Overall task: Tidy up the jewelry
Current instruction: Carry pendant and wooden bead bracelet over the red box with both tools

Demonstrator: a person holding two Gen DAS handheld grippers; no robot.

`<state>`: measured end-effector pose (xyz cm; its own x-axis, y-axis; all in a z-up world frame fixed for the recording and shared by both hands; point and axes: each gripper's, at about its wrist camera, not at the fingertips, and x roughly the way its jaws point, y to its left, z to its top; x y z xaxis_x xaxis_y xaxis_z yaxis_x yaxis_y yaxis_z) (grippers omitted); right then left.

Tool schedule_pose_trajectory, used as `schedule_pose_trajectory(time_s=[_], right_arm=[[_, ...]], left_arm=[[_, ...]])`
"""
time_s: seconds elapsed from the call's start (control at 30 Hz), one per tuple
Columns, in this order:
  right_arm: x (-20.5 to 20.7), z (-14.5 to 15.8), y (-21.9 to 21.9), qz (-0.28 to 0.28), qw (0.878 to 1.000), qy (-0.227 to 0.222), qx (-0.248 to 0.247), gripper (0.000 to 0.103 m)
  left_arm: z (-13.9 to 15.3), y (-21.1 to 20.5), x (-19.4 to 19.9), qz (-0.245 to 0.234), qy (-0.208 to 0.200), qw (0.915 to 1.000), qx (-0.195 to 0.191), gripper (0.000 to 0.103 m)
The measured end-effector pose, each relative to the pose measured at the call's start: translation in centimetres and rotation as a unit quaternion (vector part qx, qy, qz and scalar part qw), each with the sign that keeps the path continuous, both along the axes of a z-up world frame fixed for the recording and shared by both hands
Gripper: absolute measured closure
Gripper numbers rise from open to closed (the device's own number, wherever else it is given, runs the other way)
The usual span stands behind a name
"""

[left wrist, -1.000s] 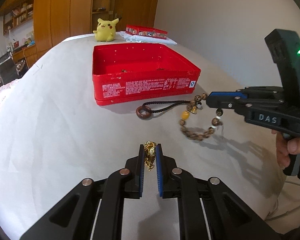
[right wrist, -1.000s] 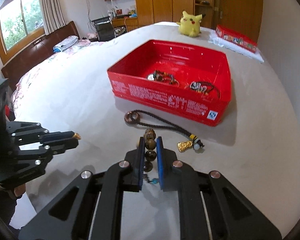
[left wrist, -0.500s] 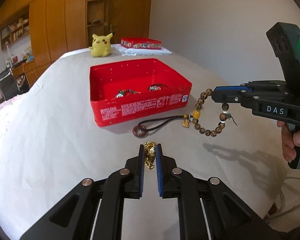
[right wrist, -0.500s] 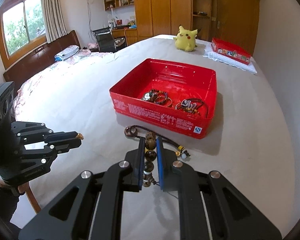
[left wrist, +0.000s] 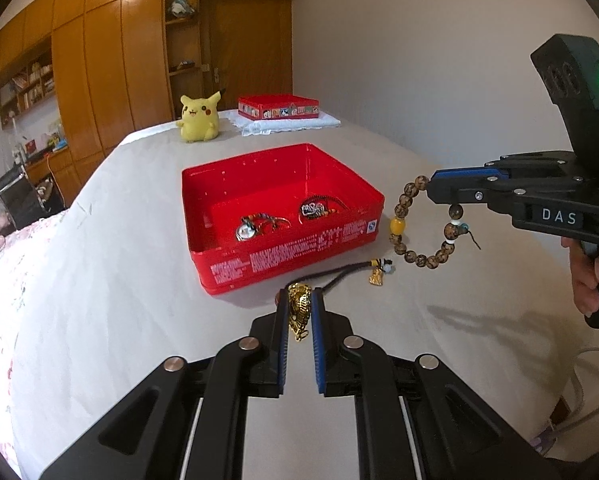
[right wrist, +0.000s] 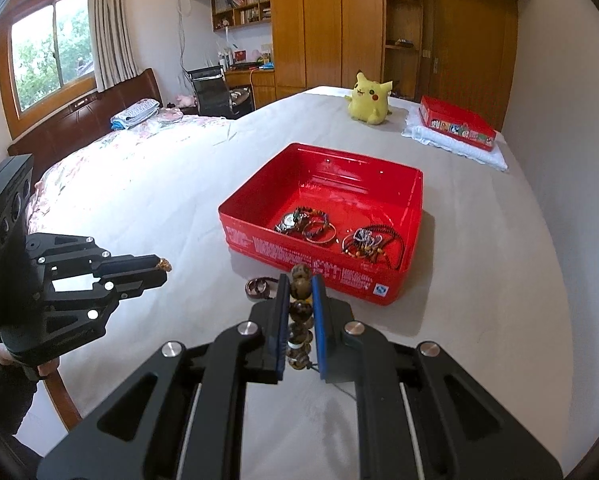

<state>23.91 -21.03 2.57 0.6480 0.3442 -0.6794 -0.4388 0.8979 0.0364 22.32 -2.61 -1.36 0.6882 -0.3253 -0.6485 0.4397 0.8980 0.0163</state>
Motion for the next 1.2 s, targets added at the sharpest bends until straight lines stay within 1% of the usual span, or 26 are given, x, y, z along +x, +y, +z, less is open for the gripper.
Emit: schedule_pose_trajectory(time_s=[0.17, 0.3, 0.43, 0.53, 0.7, 0.9, 1.2], right_arm=[[0.9, 0.9, 0.1, 0.004, 1.0, -0.007, -0.004, 0.094], [2.0, 1.9, 0.3, 0.008, 1.0, -0.014, -0.006, 0.094], [3.4, 2.5, 0.4, 0.011, 1.0, -0.017, -0.008, 0.094], [4.8, 2.7, 0.7, 0.013, 1.0, -0.016, -0.012, 0.094], [7.5, 2.9, 1.1, 0.014, 1.0, -0.011, -0.016, 0.094], [10.8, 2.3, 1.4, 0.01, 1.0, 0.002, -0.019, 0.094], [15.3, 0.1, 1.6, -0.004, 0.999, 0.032, -0.02, 0.094]], left_arm=[[0.6, -0.3, 1.5, -0.008, -0.001, 1.0, 0.004, 0.093], [1.2, -0.2, 3.5, -0.011, 0.001, 0.9999, 0.008, 0.093], [1.7, 0.2, 5.7, -0.01, 0.006, 0.9999, 0.004, 0.093], [2.0, 0.5, 7.7, -0.007, 0.01, 0.9999, 0.0, 0.093], [2.1, 0.4, 10.6, -0.003, 0.011, 0.9999, 0.008, 0.093], [1.3, -0.5, 14.4, -0.004, 0.026, 0.9995, 0.015, 0.093], [-1.1, -2.2, 18.5, -0.005, 0.059, 0.998, 0.021, 0.093]])
